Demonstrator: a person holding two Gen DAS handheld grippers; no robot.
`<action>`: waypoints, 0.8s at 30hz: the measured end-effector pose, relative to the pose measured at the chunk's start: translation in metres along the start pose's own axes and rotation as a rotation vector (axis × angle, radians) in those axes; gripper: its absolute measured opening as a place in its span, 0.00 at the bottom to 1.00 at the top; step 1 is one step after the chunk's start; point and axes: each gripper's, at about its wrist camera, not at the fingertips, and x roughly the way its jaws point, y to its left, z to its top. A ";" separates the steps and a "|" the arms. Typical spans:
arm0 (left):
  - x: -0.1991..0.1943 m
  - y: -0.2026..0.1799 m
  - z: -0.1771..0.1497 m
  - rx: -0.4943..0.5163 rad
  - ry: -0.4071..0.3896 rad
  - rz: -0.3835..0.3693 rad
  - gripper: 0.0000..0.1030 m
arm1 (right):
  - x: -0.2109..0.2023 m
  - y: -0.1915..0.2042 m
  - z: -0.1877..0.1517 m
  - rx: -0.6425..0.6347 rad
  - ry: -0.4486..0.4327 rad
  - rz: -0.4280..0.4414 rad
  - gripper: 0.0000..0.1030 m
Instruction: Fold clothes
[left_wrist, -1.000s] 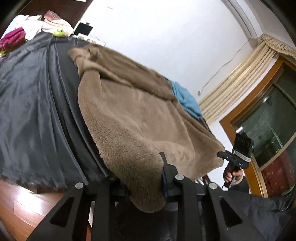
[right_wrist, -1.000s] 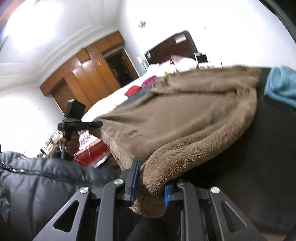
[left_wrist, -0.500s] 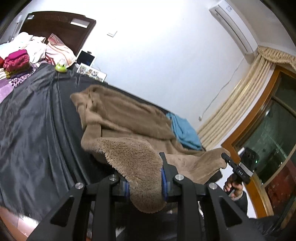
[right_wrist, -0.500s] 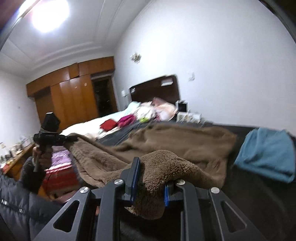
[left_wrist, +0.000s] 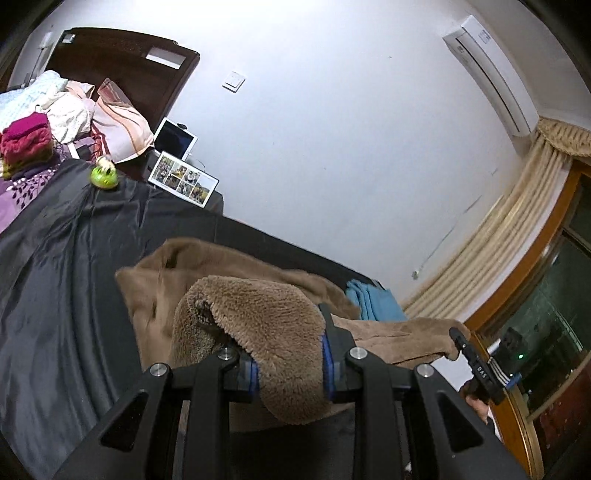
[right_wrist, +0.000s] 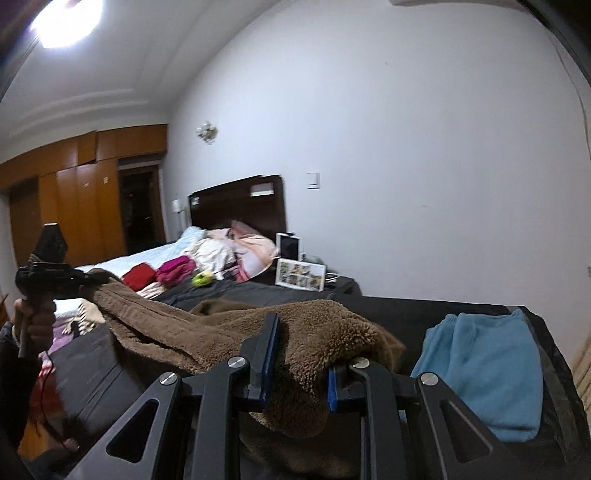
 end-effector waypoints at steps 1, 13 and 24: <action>0.008 0.001 0.008 -0.004 0.003 0.001 0.27 | 0.009 -0.006 0.003 0.012 0.003 -0.012 0.22; 0.114 0.043 0.059 -0.100 0.087 0.077 0.27 | 0.128 -0.051 0.020 0.053 0.113 -0.133 0.22; 0.181 0.095 0.074 -0.203 0.166 0.145 0.28 | 0.240 -0.090 -0.001 0.122 0.286 -0.163 0.22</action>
